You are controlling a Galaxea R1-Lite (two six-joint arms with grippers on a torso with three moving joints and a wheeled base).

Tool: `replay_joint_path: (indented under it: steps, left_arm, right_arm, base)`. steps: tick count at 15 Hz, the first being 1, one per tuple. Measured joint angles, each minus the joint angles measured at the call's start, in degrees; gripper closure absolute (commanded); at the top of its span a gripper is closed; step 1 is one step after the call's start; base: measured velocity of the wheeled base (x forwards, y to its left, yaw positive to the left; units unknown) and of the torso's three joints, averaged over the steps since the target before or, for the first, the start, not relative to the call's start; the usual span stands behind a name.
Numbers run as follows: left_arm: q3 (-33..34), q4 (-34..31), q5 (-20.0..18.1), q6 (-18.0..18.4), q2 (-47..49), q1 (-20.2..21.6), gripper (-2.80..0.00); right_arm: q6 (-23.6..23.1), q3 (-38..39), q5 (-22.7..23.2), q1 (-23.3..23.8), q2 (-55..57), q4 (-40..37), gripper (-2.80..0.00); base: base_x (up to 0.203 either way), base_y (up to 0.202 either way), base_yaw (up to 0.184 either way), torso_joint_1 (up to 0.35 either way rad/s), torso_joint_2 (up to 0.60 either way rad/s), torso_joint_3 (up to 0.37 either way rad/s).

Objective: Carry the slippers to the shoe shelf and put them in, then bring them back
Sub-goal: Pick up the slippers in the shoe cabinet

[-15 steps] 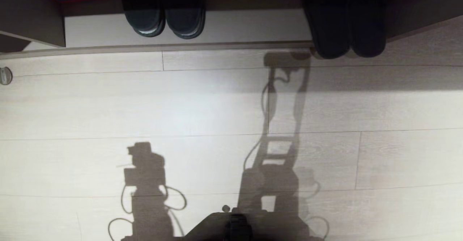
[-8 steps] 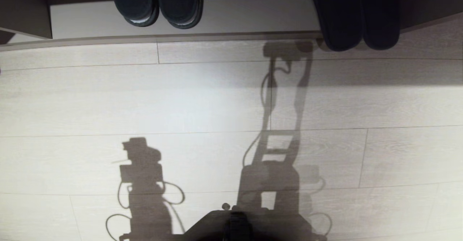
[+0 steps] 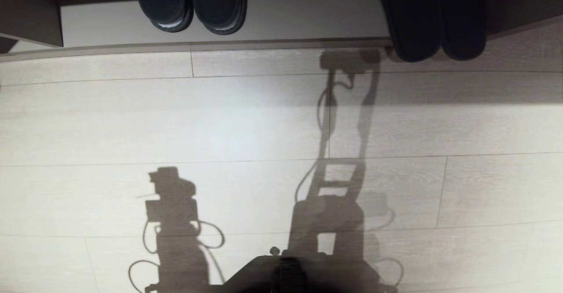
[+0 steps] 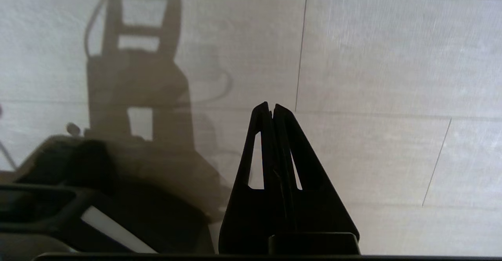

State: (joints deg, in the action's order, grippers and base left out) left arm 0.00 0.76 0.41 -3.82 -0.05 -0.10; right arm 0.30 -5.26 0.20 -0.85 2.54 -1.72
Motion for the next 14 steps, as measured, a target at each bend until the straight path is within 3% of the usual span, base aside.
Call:
replay_joint_path:
  steps: [4, 8, 11, 14]
  left_arm:
    - [0.0, 0.0, 0.0, 0.0, 0.0, 0.0, 0.00]
    - [0.0, 0.0, 0.0, 0.0, 0.0, 0.0, 0.00]
    - [0.0, 0.0, 0.0, 0.0, 0.0, 0.0, 0.00]
    - [0.0, 0.0, 0.0, 0.0, 0.0, 0.0, 0.00]
  right_arm:
    - [0.5, -10.7, 1.5, -1.2, 14.9, 3.5, 0.00]
    - [-0.9, -18.4, 3.0, -3.0, 36.3, 17.3, 0.00]
    - [-3.2, -25.1, 7.5, -6.2, 49.3, 28.2, 0.00]
    - [-5.3, -27.5, 9.1, -8.9, 56.3, 31.3, 0.00]
  base:
    - [0.000, 0.000, 0.000, 0.000, 0.00, 0.000]
    - [0.000, 0.000, 0.000, 0.000, 0.00, 0.000]
    - [0.000, 0.000, 0.000, 0.000, 0.00, 0.000]
    - [0.000, 0.000, 0.000, 0.000, 0.00, 0.000]
